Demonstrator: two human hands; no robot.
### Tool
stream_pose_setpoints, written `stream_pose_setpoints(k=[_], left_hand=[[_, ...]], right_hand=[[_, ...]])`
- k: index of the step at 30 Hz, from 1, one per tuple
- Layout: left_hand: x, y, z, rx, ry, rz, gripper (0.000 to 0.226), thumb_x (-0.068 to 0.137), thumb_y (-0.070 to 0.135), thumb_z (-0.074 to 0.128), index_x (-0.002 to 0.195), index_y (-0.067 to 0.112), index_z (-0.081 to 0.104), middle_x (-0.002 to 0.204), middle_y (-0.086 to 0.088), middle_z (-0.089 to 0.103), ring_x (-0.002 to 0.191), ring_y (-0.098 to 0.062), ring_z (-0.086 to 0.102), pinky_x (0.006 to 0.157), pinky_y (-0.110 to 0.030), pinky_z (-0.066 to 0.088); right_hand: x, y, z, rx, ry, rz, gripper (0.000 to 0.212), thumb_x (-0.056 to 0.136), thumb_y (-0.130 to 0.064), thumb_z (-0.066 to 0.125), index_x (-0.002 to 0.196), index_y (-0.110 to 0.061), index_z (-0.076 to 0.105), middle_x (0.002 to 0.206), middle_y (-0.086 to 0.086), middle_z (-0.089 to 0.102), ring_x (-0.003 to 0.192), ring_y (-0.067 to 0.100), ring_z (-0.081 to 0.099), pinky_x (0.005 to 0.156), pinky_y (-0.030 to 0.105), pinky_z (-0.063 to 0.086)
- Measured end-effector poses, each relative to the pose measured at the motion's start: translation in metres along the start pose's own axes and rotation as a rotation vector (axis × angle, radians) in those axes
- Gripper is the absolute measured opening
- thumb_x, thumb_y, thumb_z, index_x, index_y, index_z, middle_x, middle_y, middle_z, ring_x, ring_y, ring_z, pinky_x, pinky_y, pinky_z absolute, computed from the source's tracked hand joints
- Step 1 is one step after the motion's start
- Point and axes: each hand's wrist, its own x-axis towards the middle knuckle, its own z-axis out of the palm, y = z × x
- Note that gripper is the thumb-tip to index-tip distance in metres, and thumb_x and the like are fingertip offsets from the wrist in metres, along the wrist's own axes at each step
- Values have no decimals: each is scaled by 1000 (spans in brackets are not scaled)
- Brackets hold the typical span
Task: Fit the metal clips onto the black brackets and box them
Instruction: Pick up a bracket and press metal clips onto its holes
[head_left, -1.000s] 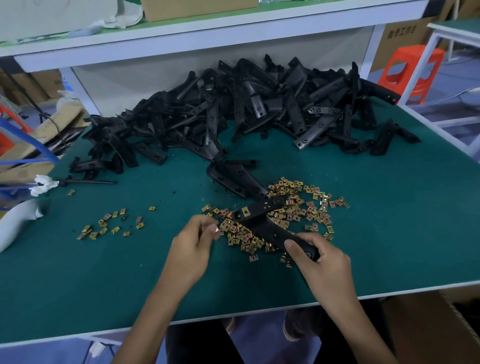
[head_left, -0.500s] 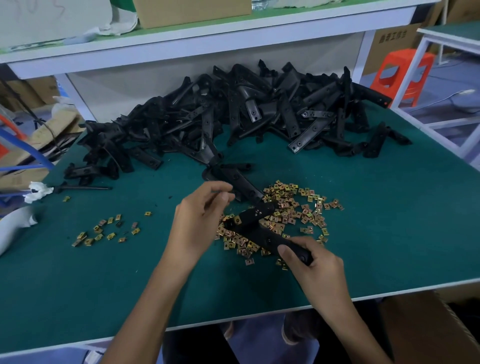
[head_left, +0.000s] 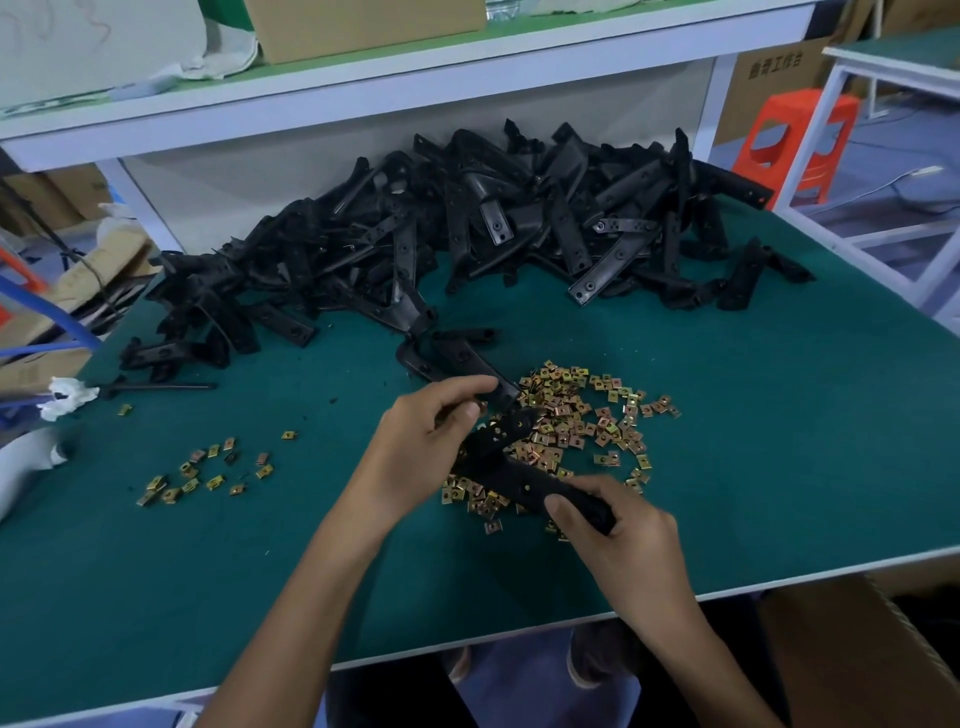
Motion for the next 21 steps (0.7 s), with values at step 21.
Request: stream_pose_setpoints(k=[21], left_hand=[[15, 13, -20, 118, -278, -31, 23, 98, 18, 61, 111, 37, 59, 93, 19, 70, 76, 2, 61, 67, -10, 42]], right_hand=[[0, -1, -2, 14, -24, -21, 15, 85, -39, 78, 98, -32, 77, 85, -26, 71, 78, -4, 67, 59, 7, 44]])
